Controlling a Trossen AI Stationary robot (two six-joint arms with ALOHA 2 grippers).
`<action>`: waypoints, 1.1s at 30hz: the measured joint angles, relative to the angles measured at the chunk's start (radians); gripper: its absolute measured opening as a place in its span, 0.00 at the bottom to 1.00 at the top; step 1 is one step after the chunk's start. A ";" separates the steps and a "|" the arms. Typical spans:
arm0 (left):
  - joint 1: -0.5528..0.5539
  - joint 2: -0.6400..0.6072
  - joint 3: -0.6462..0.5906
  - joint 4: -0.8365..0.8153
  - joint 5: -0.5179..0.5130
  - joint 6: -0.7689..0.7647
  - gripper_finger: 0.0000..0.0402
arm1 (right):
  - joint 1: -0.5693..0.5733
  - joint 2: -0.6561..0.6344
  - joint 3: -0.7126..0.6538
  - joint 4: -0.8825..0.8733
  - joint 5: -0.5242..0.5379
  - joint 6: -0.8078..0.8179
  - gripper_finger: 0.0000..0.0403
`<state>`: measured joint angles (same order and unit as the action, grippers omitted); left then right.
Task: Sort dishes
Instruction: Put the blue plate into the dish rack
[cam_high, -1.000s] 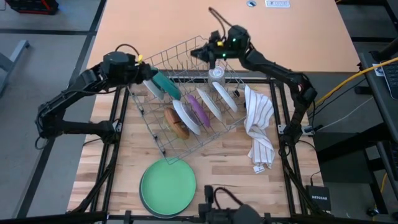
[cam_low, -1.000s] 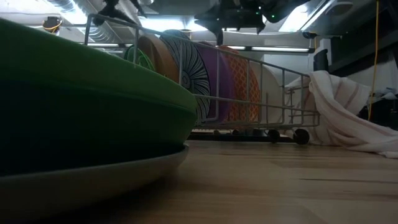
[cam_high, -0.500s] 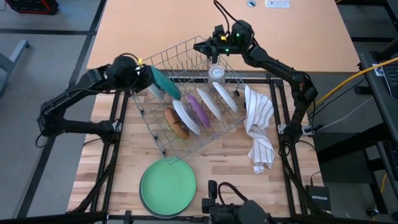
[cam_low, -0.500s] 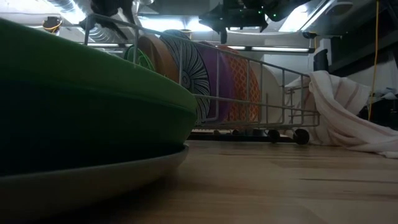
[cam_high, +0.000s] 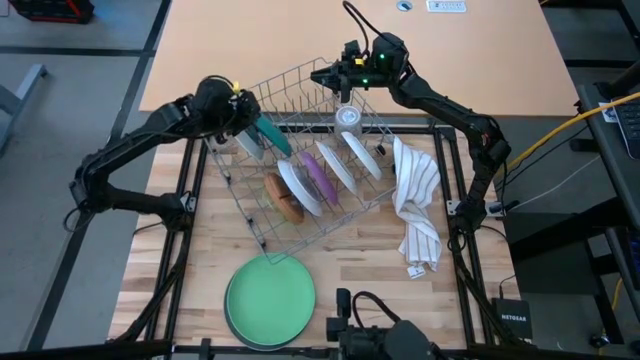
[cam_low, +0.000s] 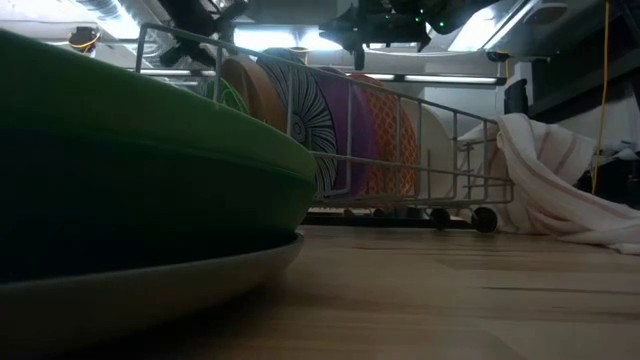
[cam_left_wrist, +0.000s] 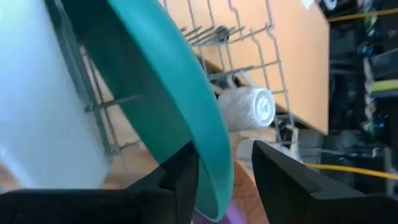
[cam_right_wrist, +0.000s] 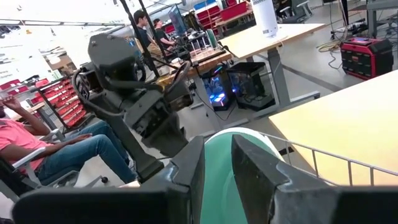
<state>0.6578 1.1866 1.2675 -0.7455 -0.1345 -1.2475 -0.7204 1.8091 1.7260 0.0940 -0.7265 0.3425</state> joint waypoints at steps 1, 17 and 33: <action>0.007 0.000 0.000 0.003 -0.001 -0.001 0.33 | 0.000 0.000 0.000 0.000 0.000 -0.003 0.21; 0.019 0.001 0.000 0.061 0.042 0.067 0.02 | 0.000 0.000 0.000 0.001 0.000 -0.011 0.21; 0.013 0.000 0.000 0.235 0.190 0.303 0.00 | 0.000 0.000 0.000 0.002 0.000 -0.011 0.21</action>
<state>0.6712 1.1866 1.2671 -0.5104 0.0555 -0.9444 -0.7204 1.8095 1.7260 0.0959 -0.7269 0.3313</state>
